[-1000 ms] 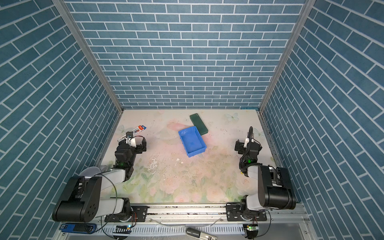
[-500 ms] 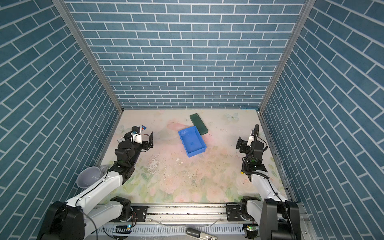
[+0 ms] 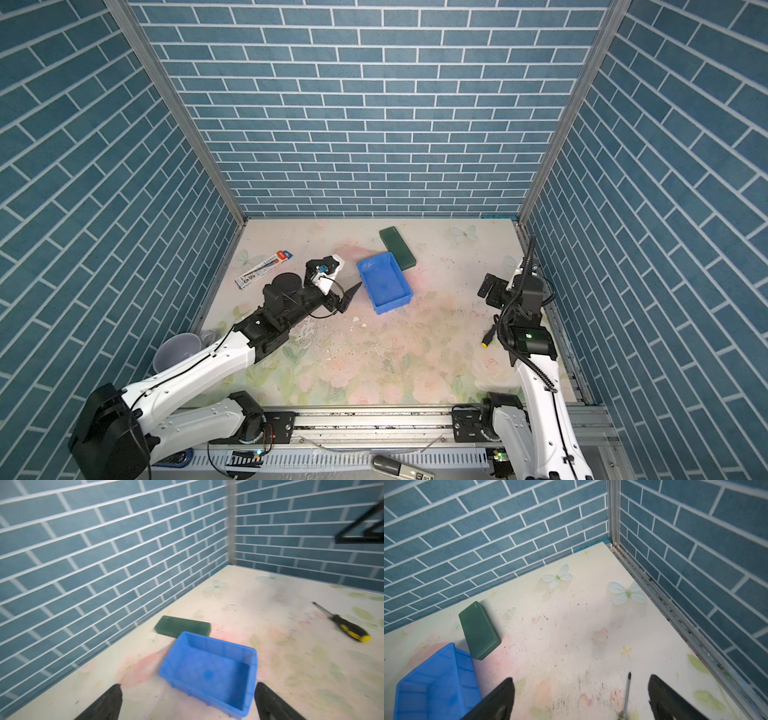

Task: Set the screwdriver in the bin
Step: 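Reach the right gripper to the screwdriver handle while the left arm swings forward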

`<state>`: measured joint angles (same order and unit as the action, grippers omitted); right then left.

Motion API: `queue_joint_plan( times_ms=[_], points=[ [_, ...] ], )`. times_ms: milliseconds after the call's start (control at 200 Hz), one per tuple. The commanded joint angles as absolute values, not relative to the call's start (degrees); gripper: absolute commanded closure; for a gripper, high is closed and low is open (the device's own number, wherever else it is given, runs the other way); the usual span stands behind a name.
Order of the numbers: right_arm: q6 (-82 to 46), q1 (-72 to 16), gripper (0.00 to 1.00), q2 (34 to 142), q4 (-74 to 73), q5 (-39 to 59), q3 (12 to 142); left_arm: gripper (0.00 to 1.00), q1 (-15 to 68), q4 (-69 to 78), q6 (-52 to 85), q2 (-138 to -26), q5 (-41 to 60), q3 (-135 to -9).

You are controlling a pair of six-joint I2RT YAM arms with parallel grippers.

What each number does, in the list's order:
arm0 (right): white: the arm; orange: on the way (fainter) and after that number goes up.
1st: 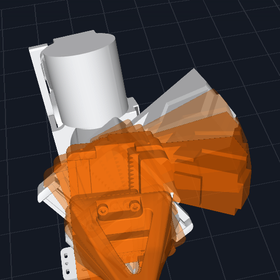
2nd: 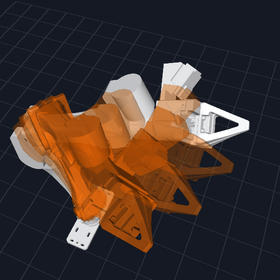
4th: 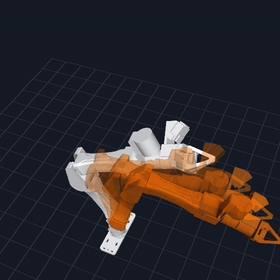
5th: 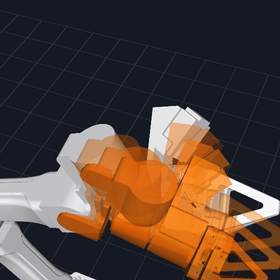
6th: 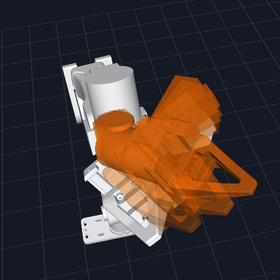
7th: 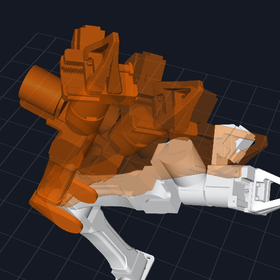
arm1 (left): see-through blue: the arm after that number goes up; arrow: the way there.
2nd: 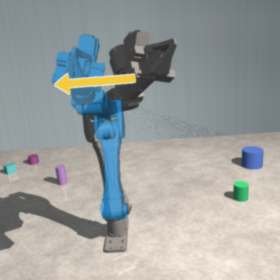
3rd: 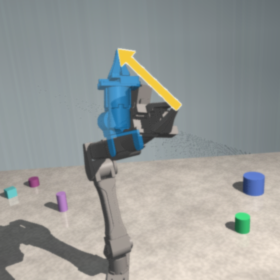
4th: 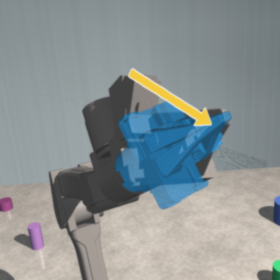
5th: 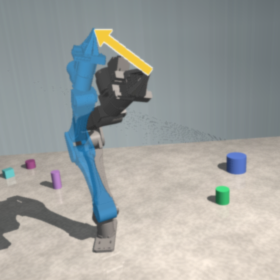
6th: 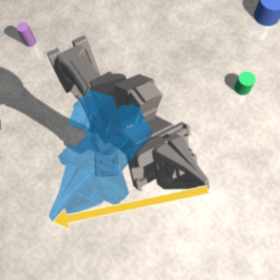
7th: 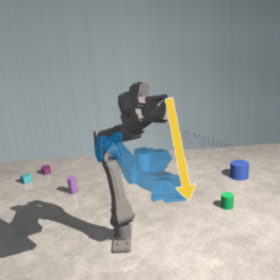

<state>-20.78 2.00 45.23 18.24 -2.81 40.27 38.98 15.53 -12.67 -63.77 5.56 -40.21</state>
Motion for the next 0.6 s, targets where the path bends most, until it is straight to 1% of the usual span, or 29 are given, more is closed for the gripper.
queue_joint_plan(
  times_ms=[0, 110, 235, 360, 480, 560, 595],
  points=[
    [-26.9, 2.2, 0.01, 45.7, 31.9, -3.8, 43.2, 0.0, 41.3, 10.7, -15.4, -65.7, 15.4, -42.5],
    [-29.8, 2.3, 0.01, 48.0, 35.7, -5.0, 43.2, 0.0, 42.7, 10.1, -16.5, -68.2, 22.0, -43.4],
    [-31.7, 2.5, 0.01, 53.6, 37.6, -5.4, 42.8, 0.0, 44.6, 10.6, -17.6, -71.1, 28.5, -43.9],
    [-34.5, 2.8, 0.01, 61.0, 37.5, -5.2, 42.1, 0.0, 48.3, 12.7, -19.5, -73.6, 29.4, -44.0],
    [-36.4, 3.1, 0.01, 65.2, 34.6, -5.0, 40.1, 0.0, 51.0, 14.1, -19.0, -76.6, 30.0, -44.7],
    [-37.7, 3.3, 0.05, 66.9, 33.1, -4.7, 39.0, 0.0, 52.4, 14.9, -19.0, -77.9, 29.9, -44.9],
    [-38.4, 3.5, 0.1, 67.7, 32.8, -4.8, 38.9, 0.0, 52.9, 15.3, -18.7, -78.3, 29.9, -44.9]
  ],
)
